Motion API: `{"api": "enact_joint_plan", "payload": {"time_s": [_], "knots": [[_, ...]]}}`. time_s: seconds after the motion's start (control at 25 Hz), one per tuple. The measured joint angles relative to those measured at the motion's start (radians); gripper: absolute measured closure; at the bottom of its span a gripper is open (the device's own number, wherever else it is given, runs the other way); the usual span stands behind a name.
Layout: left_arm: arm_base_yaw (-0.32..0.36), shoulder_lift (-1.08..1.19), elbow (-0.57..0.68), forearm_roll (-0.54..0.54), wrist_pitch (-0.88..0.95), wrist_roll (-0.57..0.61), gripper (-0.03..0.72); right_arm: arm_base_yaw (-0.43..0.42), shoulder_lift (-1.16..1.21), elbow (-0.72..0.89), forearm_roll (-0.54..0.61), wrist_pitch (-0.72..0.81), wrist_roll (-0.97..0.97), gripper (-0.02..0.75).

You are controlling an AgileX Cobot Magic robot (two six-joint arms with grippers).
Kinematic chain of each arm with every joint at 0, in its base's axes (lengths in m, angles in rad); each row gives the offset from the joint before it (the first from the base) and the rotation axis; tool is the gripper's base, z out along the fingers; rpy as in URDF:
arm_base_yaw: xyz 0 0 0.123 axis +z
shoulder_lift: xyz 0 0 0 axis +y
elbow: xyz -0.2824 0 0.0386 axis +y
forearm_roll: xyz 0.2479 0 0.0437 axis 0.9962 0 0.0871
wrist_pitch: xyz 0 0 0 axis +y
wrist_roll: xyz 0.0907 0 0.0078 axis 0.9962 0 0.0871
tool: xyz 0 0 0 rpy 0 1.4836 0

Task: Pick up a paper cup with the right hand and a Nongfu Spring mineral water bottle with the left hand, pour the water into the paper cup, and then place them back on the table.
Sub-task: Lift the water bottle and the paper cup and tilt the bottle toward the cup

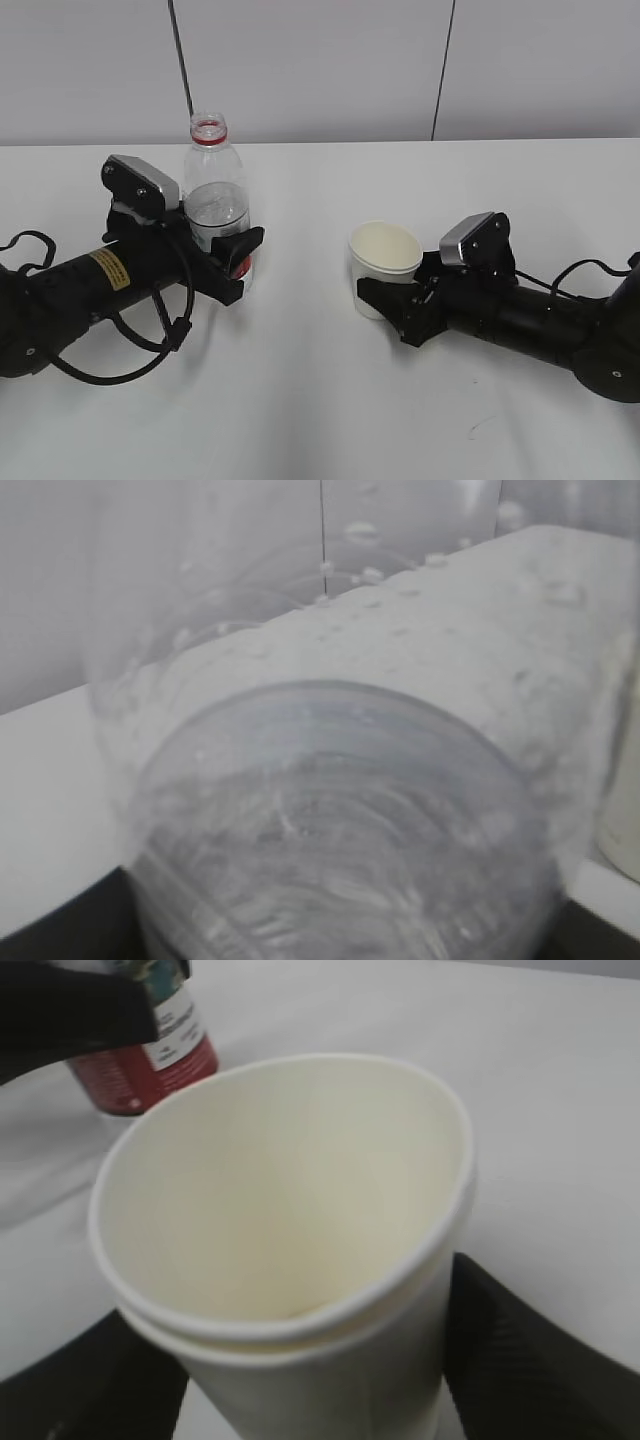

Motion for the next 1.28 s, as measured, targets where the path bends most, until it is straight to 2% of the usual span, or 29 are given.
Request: {"api": "enact_joint_plan", "payload": {"time_s": [0.4,0.6,0.88,1.12,1.28], "knots": [[0.0,-0.094,0.002,0.006,0.108,0.158,0.261,0.0,-0.118,0.008,-0.244,0.022,0.15,0.211],[0.0,-0.107,0.003,0.023,0.165,0.18,0.261,0.0,-0.132,0.008,-0.277,0.022,0.182,0.213],[0.0,-0.127,0.003,0.025,0.164,0.292,0.262,0.002,-0.134,0.008,-0.317,0.023,0.225,0.213],[0.0,-0.129,0.003,0.015,0.164,0.403,0.262,0.077,-0.134,-0.023,-0.342,0.028,0.239,0.213],[0.0,-0.151,0.003,-0.027,0.165,0.476,0.262,0.11,-0.134,-0.05,-0.35,0.055,0.255,0.213]]}}
